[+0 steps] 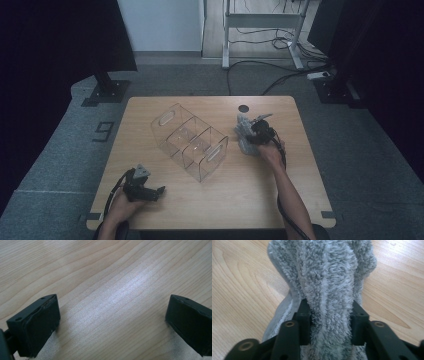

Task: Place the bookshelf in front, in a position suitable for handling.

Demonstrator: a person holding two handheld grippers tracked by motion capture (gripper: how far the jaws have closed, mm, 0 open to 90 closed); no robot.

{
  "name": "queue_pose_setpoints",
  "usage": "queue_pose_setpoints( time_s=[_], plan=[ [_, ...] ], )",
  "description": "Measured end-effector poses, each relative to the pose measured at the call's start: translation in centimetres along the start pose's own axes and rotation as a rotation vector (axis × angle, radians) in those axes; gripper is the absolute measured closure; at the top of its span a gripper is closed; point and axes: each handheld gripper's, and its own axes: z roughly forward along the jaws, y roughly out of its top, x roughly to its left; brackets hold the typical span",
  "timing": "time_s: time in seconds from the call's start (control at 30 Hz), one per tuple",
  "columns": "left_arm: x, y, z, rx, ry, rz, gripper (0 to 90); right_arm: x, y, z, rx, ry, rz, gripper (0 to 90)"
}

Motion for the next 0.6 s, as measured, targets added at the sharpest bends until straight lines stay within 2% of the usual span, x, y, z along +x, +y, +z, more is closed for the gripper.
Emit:
queue_pose_setpoints(
  time_s=[0.13, 0.33, 0.6],
  plan=[
    [0.0, 0.0, 0.0, 0.000, 0.000, 0.000, 0.0, 0.1, 0.0, -0.3, 0.003, -0.003, 0.000, 65.8],
    [0.0, 0.0, 0.0, 0.000, 0.000, 0.000, 0.0, 0.1, 0.4, -1.2, -0.013, 0.004, 0.001, 66.3],
    [0.0, 0.0, 0.0, 0.000, 0.000, 0.000, 0.0, 0.4, 1.1, -3.3, -0.043, 0.022, -0.012, 66.0]
  ],
)
